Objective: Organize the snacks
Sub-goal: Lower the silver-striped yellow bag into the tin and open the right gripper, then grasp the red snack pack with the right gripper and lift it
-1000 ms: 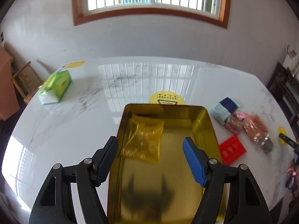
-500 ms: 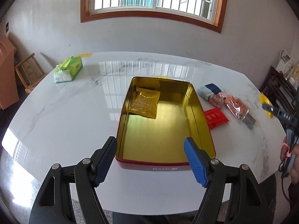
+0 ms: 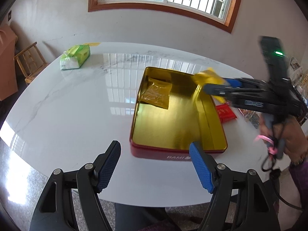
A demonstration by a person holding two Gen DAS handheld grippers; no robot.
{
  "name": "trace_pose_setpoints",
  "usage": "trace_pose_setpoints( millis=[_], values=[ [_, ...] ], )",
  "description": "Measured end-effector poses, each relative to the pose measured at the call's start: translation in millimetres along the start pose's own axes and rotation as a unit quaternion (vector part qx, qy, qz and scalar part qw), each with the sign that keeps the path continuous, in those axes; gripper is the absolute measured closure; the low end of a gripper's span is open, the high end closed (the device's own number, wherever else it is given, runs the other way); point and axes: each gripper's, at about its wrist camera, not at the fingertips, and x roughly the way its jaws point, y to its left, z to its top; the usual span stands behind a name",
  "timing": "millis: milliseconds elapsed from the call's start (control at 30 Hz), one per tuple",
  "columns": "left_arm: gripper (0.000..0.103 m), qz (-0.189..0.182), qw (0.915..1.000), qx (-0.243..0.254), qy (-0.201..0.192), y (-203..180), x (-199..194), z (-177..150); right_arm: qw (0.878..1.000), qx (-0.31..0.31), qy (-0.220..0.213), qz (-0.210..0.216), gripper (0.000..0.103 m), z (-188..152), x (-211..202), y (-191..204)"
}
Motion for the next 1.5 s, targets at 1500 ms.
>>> trace_pose_setpoints(
  millis=[1500],
  values=[
    [0.029,0.001,0.998,0.006,0.064,-5.2,28.1,-2.9,0.913,-0.292,0.278,0.056,0.029,-33.6,54.4,-42.2]
  ],
)
